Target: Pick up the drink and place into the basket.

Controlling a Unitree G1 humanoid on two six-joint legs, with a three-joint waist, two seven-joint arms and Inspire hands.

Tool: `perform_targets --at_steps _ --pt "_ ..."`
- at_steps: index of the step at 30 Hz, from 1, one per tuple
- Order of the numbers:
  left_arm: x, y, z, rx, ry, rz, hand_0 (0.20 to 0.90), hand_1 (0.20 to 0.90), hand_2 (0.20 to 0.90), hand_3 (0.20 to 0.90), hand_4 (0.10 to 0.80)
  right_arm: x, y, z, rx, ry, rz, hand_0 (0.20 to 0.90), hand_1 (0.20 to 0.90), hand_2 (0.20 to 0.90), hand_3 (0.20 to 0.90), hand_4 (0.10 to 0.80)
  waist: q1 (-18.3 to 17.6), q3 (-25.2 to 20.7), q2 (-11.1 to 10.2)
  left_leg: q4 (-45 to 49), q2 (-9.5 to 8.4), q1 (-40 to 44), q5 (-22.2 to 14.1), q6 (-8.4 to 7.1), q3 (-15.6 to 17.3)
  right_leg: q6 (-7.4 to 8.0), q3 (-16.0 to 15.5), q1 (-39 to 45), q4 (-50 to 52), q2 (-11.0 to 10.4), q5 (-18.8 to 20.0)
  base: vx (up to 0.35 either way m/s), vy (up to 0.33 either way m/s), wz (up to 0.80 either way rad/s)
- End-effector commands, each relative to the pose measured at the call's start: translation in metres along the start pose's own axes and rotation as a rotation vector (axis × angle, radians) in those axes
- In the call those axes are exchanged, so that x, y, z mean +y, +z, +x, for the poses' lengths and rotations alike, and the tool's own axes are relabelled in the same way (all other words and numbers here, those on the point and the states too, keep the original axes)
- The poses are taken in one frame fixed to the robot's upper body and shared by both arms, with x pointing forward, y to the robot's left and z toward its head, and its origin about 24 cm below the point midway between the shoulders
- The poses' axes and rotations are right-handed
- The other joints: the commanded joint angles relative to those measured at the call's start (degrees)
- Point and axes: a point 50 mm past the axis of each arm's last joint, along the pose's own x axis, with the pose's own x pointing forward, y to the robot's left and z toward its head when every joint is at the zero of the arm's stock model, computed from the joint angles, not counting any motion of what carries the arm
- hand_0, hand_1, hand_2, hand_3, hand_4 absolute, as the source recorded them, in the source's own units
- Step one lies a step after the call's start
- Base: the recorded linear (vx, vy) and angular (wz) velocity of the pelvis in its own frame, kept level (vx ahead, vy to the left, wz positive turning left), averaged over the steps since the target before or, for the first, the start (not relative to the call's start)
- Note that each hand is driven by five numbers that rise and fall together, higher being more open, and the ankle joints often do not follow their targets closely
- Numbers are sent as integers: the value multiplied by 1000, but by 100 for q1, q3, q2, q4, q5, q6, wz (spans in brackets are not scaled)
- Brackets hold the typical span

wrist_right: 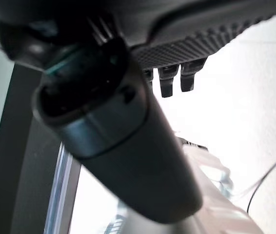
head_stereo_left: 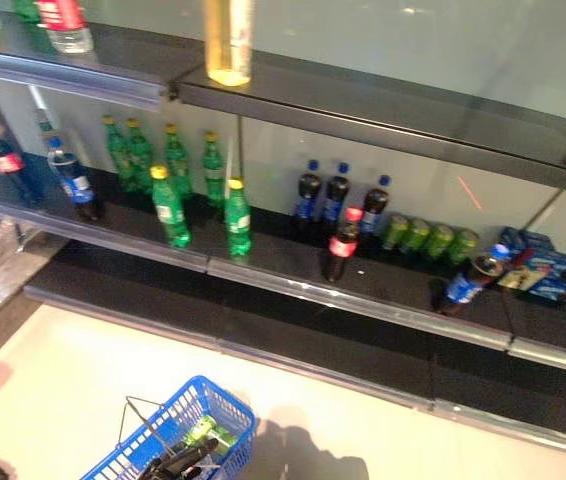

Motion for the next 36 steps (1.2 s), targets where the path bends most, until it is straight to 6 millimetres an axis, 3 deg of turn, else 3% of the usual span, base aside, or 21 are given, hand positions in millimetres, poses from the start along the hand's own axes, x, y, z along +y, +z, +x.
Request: perform_targets --at_steps 1,4,13,18,20,21,22,24,25,26,29,30,31,34,36 --pt "-44 74 8 -306 -184 -64 300 300 300 200 100 -11 27 2 -44 -32 0 900 900 900 900 800 56 90 183 133 -354 -489 85 230 -315 310 -193 317 252 -619 -28 25 -7 -57" --pt "-52 64 9 -279 -200 -21 300 300 300 200 100 -12 17 1 -43 -55 57 900 900 900 900 800 -11 94 287 -63 -361 -443 247 158 -358 321 -256 383 278 -627 -38 45 42 -21" --pt "-41 66 9 -266 -186 24 300 300 300 200 100 -10 -7 -2 -26 -50 79 900 900 900 900 800 -195 -18 381 -410 -476 -144 217 167 -323 428 -286 472 245 -726 -39 68 -5 5" --pt "-30 70 7 -298 -145 -29 300 300 300 200 100 -6 0 -1 -49 -13 24 900 900 900 900 800 -276 50 337 489 -400 -287 -116 152 -414 243 -88 313 541 -593 -248 19 -198 5" --pt "-29 66 6 -304 -159 -56 300 300 300 200 100 -8 7 0 -59 -12 -25 900 900 900 900 800 -215 201 339 1568 -306 -822 286 48 -683 18 15 267 615 -420 -333 -1 -173 -9" --pt "-30 65 6 -302 -163 -63 300 300 300 200 100 -9 9 0 -61 -20 -27 900 900 900 900 800 -200 244 356 1730 -280 -982 411 23 -734 -24 27 265 626 -375 -341 -6 -27 -7" --pt "-36 60 6 -285 -189 -48 300 300 300 200 100 -14 10 -1 -50 -55 -8 900 900 900 900 800 -170 369 436 1622 -126 -1316 710 -19 -679 -71 18 293 639 -277 -361 53 120 10" --pt "-41 56 7 -266 -212 -35 300 300 300 200 100 -19 11 -1 -39 -83 15 900 900 900 900 800 -129 411 540 640 -107 -1295 826 -24 -460 23 -98 356 588 -242 -352 157 227 26" --pt "-42 53 7 -262 -222 -32 300 300 300 200 100 -22 12 -1 -40 -91 4 900 900 900 900 800 -62 438 621 -63 -48 -1374 1123 -80 -377 72 -105 468 557 -185 -423 253 287 45" --pt "-43 53 8 -259 -221 -33 300 300 300 200 100 -25 12 -1 -37 -101 -2 900 900 900 900 800 -39 458 637 -163 -24 -1424 1287 -118 -310 67 -96 574 600 -158 -536 308 351 46" --pt "-41 50 9 -245 -204 -49 300 300 300 200 100 -28 10 -1 -16 -121 -7 900 900 900 900 800 -30 384 579 -210 -187 -1311 1034 13 -292 98 -132 623 682 -265 -639 290 311 8" --pt "-39 47 9 -233 -197 -43 300 300 300 200 100 -27 2 -2 13 -119 8 900 900 900 900 800 27 277 499 -126 -408 -1273 868 86 -406 147 -99 743 760 -327 -714 362 284 -14" --pt "-37 48 9 -227 -196 -34 300 300 300 200 100 -25 -2 -2 23 -105 0 900 900 900 900 800 57 236 438 -62 -508 -1273 775 156 -440 189 -94 791 821 -377 -723 464 366 -12" --pt "-29 52 8 -217 -192 1 300 300 300 200 100 -18 -12 -3 32 -91 28 900 900 900 900 800 46 169 246 -165 -909 -1044 591 454 -469 464 -2 407 1965 -592 -153 297 240 -5" --pt "-26 57 8 -228 -183 12 300 300 300 200 100 -15 -14 -3 21 -87 54 900 900 900 900 800 -39 159 310 -386 -948 -761 498 601 -401 529 89 -185 2818 -583 210 200 143 -19"
